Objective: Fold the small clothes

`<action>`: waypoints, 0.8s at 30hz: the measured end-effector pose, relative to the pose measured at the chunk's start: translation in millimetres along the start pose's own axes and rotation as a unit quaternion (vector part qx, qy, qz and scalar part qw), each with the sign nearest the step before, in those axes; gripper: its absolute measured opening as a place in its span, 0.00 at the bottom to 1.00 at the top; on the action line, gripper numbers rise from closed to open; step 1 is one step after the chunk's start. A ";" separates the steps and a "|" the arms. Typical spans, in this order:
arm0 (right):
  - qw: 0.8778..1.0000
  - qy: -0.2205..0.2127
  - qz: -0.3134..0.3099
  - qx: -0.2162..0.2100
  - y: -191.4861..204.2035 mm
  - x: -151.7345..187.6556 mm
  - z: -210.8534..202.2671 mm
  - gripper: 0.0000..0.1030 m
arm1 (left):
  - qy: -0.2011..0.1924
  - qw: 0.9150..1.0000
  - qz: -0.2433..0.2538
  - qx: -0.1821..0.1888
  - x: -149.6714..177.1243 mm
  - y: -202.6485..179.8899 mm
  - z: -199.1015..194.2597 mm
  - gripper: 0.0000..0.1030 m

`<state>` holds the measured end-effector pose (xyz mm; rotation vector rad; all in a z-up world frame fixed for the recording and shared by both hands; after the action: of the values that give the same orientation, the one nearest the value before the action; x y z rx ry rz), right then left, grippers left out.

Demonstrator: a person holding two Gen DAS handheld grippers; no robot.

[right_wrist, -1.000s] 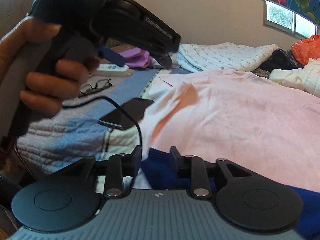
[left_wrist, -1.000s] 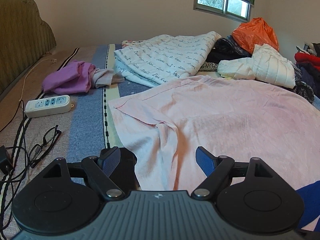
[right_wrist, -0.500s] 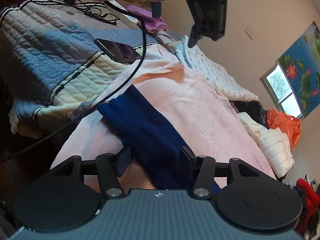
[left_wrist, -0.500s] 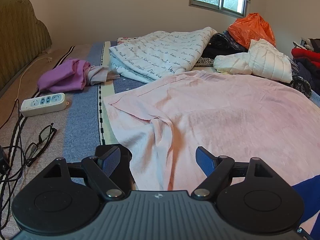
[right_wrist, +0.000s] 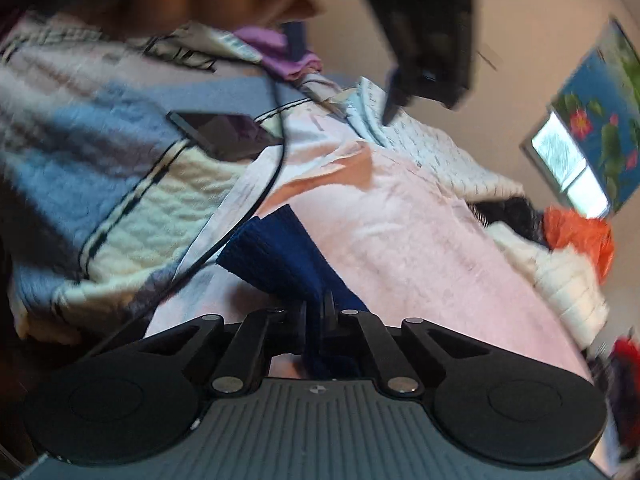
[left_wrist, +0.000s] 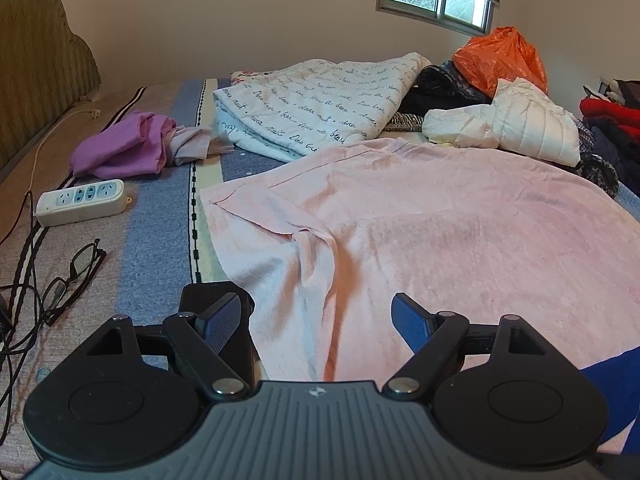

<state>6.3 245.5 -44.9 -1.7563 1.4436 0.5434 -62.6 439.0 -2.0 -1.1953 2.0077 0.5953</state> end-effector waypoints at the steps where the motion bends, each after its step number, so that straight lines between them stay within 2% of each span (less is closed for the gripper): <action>1: 0.999 -0.017 0.052 -0.002 -19.8 -2.9 -8.5 0.05 | -0.003 1.000 0.005 0.005 1.4 -5.2 -2.4 0.80; 2: 0.994 -0.035 0.104 -0.005 -39.8 -4.6 -18.0 0.05 | -0.005 1.000 0.013 0.011 3.5 -13.2 -4.6 0.80; 4: 0.974 -0.077 0.214 -0.013 -83.6 -1.9 -40.5 0.05 | -0.002 0.999 0.035 0.028 10.8 -31.8 -9.4 0.80; 7: 0.916 -0.131 0.377 -0.045 -147.6 27.2 -71.1 0.06 | 0.001 0.996 0.074 0.056 24.3 -61.3 -17.6 0.80; 8: 0.892 -0.132 0.427 -0.065 -163.5 44.0 -74.0 0.07 | -0.001 0.994 0.086 0.061 28.8 -69.0 -20.7 0.80; 9: 0.874 -0.127 0.462 -0.074 -174.1 61.1 -73.3 0.07 | -0.004 0.993 0.096 0.063 32.2 -75.4 -23.7 0.80; 11: 0.845 -0.113 0.517 -0.073 -185.7 95.9 -64.1 0.09 | -0.009 0.991 0.113 0.066 38.0 -84.1 -27.7 0.80; 13: 0.805 -0.092 0.583 -0.067 -188.6 136.2 -48.1 0.18 | -0.007 0.990 0.122 0.070 42.4 -88.8 -30.0 0.80; 14: 0.783 -0.090 0.613 -0.060 -187.1 154.3 -41.1 0.17 | -0.006 0.989 0.124 0.074 44.2 -90.1 -30.6 0.80; 17: 0.719 -0.151 0.672 -0.094 -180.8 176.5 -41.8 0.27 | -0.003 0.988 0.130 0.078 47.7 -92.7 -29.4 0.80; 18: 0.710 -0.166 0.677 -0.100 -181.7 176.5 -44.1 0.38 | -0.001 0.988 0.131 0.076 48.9 -93.3 -28.4 0.80; 19: 0.707 -0.175 0.677 -0.102 -182.7 174.7 -46.0 0.50 | 0.001 0.988 0.131 0.076 50.2 -93.2 -27.4 0.80; 20: 0.709 -0.180 0.674 -0.097 -184.0 170.7 -48.5 0.57 | 0.004 0.988 0.131 0.077 51.9 -93.5 -26.9 0.80; 21: 0.714 -0.181 0.671 -0.084 -185.5 167.0 -50.4 0.70 | 0.006 0.988 0.132 0.079 53.5 -94.6 -26.4 0.80; 22: 0.717 -0.181 0.670 -0.068 -187.3 163.8 -51.2 0.77 | 0.008 0.987 0.135 0.082 55.2 -96.4 -26.5 0.80; 24: 0.721 -0.170 0.670 -0.034 -190.1 161.0 -48.7 0.76 | 0.007 0.986 0.143 0.087 58.8 -102.3 -29.7 0.80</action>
<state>222.5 116.7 -78.2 -0.2630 2.2205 1.5385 -0.8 338.3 -31.2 -0.8166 2.2126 0.5365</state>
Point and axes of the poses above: each gripper's, at about its wrist camera, not at the fingertips, and z roughly the way its jaws point, y to its left, x to its underside, the point moved 8 cm from there along z, roughly the way its jaws point, and after that the axes turned 9 degrees about -x, right-handed, at the moved point
